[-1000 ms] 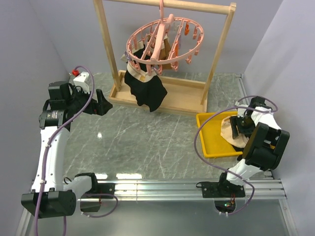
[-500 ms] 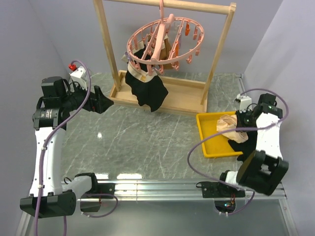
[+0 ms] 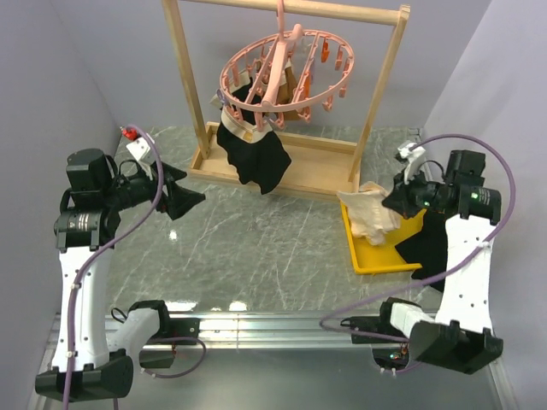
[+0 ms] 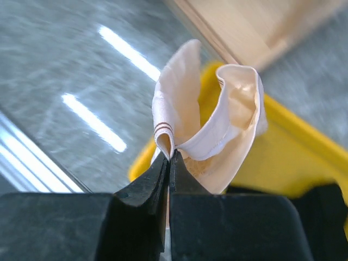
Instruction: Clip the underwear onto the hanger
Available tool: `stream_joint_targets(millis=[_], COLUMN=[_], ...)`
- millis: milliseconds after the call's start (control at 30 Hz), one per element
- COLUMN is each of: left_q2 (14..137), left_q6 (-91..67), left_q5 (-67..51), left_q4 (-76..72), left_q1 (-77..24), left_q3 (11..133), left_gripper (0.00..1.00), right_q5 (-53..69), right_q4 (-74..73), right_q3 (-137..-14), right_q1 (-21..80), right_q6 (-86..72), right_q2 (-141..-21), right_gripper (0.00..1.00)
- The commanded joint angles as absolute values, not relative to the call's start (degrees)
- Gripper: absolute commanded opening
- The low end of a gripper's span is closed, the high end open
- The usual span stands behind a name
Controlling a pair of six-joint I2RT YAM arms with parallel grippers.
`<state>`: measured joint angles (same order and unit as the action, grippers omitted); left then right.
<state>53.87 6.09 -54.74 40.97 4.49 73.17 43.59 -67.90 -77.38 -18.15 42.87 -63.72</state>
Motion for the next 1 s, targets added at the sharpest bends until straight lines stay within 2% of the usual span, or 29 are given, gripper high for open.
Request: stream_joint_targets(millis=[0, 267, 333, 500, 733, 967], left_q2=[51.60, 52.11, 53.95, 62.39, 68.01, 72.68], left_q6=[10.45, 14.24, 14.58, 25.02, 24.96, 26.19], left_q5=[-64.06, -68.12, -67.59, -59.08, -45.10, -39.38], left_q4=[36.30, 30.85, 31.02, 40.67, 34.98, 30.76], left_q1=[3.96, 0.44, -3.67, -14.83, -35.56, -44.29], left_q3=[71.72, 70.66, 73.03, 80.84, 79.80, 79.37], left_gripper=[0.93, 0.89, 0.88, 0.82, 0.76, 0.70], right_q5=[50.89, 52.47, 51.33, 52.65, 50.54, 48.52], right_q4=[-64.00, -44.76, -41.50, -32.35, -28.92, -26.81], right_q3=[-79.02, -74.28, -72.26, -67.77, -64.34, -63.54], right_q1=[-11.97, 4.03, 6.93, 11.94, 20.03, 24.78], right_q6=[37.81, 21.55, 18.48, 13.01, 12.92, 12.22], right_q2=[-59.60, -54.94, -54.32, -54.58, -56.69, -58.01], right_gripper=[0.00, 0.00, 0.00, 0.00, 0.00, 0.00])
